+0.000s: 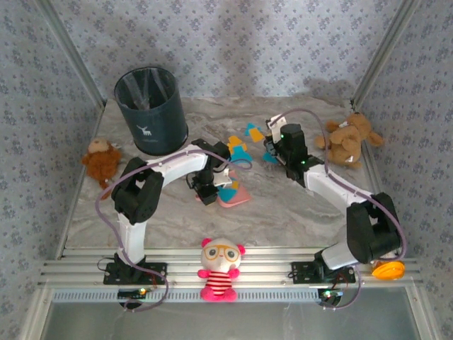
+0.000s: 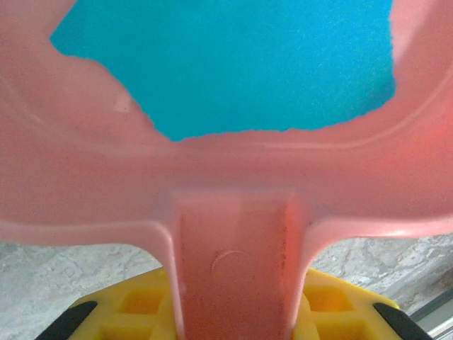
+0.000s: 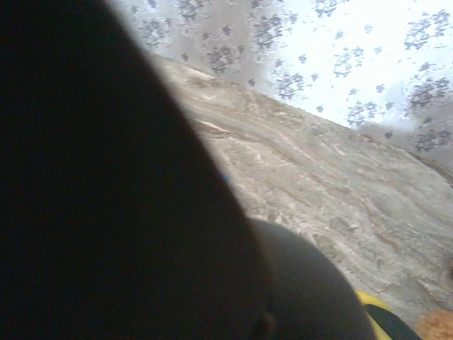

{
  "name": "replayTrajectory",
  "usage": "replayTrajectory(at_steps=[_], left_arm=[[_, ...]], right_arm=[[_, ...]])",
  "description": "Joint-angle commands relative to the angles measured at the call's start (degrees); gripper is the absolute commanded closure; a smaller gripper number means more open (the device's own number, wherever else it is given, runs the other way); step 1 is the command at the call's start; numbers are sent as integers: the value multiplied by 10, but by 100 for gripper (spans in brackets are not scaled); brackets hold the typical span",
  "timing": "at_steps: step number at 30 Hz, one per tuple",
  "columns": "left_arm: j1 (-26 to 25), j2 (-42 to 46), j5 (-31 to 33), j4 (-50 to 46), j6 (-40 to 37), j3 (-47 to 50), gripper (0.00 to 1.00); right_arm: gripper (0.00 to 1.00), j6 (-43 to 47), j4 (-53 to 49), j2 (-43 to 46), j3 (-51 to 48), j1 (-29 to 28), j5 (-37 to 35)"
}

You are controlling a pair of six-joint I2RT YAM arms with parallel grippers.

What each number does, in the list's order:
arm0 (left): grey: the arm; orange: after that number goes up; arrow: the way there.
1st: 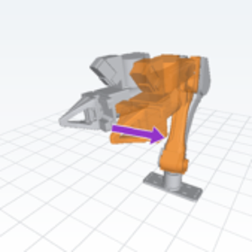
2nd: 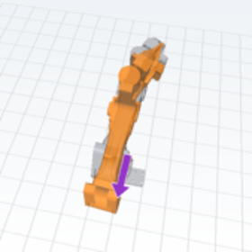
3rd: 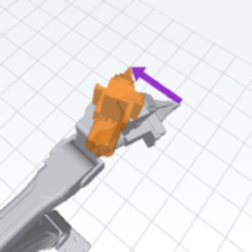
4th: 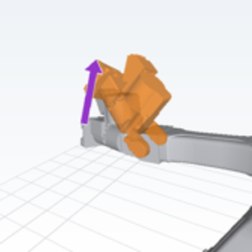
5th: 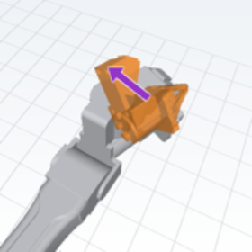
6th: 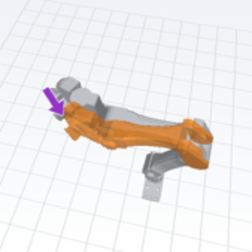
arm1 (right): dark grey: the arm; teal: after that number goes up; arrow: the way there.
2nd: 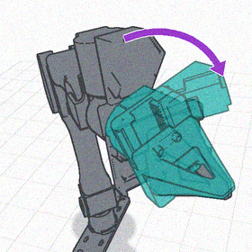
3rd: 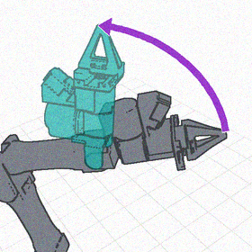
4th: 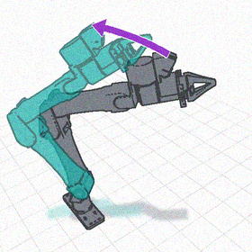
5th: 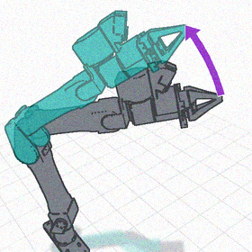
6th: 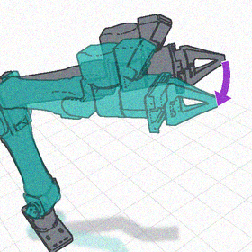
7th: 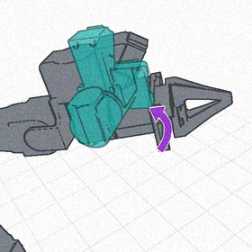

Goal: Sweep away the paper scraps from the table

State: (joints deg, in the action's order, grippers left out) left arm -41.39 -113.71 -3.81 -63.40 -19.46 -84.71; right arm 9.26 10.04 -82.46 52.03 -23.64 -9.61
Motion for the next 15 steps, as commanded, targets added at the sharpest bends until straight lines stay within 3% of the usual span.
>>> replayTrajectory(at_steps=[1,15], left_arm=[[-4,-12,-15,-23,-1,-16,100],[-5,-33,-11,-23,13,-37,100]], right_arm=[[100,-22,-63,29,-19,-19,12],[100,-112,-80,108,-73,-85,12]])
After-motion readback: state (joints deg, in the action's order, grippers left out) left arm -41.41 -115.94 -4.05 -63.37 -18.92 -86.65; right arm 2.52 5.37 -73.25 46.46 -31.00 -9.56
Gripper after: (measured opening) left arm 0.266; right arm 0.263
